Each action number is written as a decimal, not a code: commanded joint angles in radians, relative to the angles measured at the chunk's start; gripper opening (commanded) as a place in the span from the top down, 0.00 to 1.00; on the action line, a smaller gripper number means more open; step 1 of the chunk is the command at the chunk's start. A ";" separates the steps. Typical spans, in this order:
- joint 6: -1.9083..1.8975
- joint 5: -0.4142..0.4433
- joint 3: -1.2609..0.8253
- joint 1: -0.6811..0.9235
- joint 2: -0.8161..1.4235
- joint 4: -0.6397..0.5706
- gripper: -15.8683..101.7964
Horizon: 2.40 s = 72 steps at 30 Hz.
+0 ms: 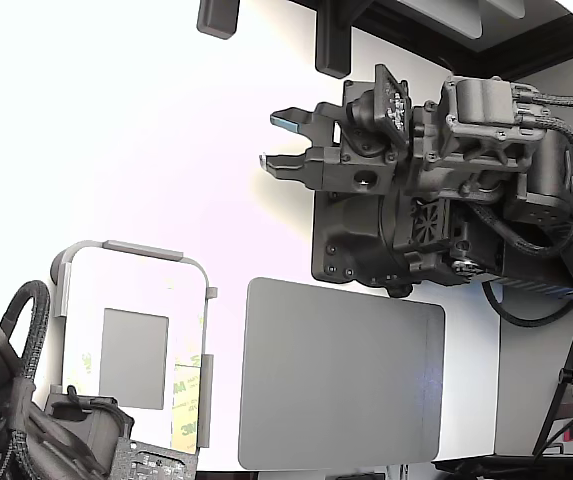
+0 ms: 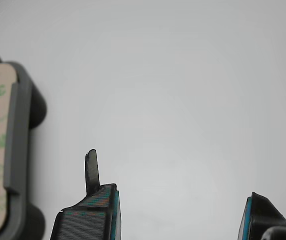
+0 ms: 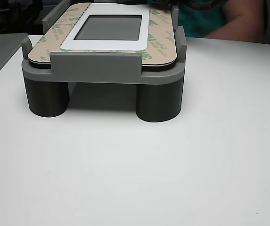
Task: Peel off protective film from adhesive tape.
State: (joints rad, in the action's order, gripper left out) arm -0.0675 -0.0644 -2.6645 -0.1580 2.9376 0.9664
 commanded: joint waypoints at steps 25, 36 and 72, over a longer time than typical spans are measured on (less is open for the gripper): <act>0.396 0.063 0.396 0.229 -0.299 0.118 0.01; 0.914 0.017 0.400 0.259 -0.337 0.091 0.95; 1.523 0.043 0.456 0.528 -0.723 -0.195 0.95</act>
State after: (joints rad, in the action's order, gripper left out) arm 1.4481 -0.0245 -2.2457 0.3682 2.2197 0.7823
